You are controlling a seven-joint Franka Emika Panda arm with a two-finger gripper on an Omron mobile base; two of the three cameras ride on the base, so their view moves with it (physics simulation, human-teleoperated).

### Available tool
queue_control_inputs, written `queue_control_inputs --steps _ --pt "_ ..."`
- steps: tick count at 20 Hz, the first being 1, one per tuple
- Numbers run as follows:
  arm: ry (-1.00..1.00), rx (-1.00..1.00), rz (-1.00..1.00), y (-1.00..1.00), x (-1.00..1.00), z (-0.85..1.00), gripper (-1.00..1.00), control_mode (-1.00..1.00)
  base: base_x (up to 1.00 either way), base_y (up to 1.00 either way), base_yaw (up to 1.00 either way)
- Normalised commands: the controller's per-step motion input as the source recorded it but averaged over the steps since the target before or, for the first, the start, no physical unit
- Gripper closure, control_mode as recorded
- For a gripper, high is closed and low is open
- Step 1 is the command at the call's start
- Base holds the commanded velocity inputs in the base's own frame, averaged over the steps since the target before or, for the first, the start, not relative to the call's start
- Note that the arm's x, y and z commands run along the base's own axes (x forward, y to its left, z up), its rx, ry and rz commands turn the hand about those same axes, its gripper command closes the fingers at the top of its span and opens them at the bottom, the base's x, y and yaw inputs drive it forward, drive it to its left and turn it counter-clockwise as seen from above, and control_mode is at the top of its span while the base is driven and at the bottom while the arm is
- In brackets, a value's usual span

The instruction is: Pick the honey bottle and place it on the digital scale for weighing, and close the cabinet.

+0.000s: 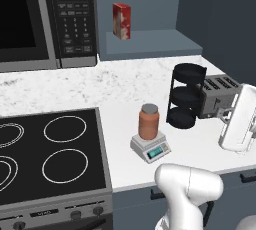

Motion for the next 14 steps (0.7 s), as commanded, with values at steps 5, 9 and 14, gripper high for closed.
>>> queue_control_inputs --steps 5,9,14 --pt "-0.44 -0.07 -0.37 0.0 -0.51 0.2 1.0 -1.0 0.0 0.0 0.0" --pt "-0.45 0.0 -0.46 0.13 -0.7 0.12 1.0 -1.0 0.0 0.0 0.0" --pt "-0.31 0.01 -0.55 0.03 -0.93 0.08 1.0 -1.0 0.0 0.0 0.0"
